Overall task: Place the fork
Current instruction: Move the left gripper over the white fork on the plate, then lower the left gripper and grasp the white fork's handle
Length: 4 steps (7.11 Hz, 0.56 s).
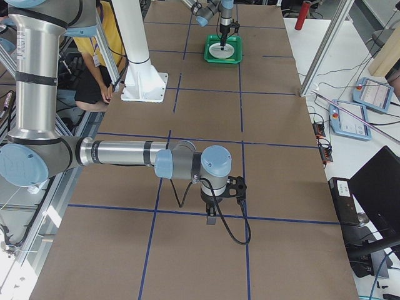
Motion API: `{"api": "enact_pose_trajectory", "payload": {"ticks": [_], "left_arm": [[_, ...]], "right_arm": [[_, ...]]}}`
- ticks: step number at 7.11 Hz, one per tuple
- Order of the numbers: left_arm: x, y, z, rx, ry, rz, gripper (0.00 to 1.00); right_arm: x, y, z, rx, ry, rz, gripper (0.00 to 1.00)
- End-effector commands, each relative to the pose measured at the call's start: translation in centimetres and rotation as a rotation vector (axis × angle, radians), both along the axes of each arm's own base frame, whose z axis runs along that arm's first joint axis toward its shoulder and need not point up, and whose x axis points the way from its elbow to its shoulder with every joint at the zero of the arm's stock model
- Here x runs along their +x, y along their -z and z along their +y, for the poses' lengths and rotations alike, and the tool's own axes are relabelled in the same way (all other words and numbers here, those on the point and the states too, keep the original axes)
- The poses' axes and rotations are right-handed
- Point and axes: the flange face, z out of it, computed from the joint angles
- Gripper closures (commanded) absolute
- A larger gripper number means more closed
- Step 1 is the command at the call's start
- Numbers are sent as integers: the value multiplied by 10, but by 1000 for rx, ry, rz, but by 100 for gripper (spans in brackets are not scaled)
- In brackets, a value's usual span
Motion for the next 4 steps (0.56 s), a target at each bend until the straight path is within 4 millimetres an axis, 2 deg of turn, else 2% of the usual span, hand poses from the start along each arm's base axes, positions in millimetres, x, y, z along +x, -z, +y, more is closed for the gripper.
{"api": "enact_pose_trajectory", "payload": {"ticks": [1, 2, 3, 4], "left_arm": [[3, -2, 0, -3, -4, -5, 49], [3, -4, 1, -7, -4, -8, 59], [2, -4, 2, -7, -4, -8, 83], [1, -7, 3, -11, -3, -11, 100]], "right_arm": [[0, 0, 0, 0, 0, 0, 0], [0, 0, 0, -1, -1, 0, 0], [0, 0, 0, 0, 0, 0, 0], [0, 0, 0, 0, 0, 0, 0]]}}
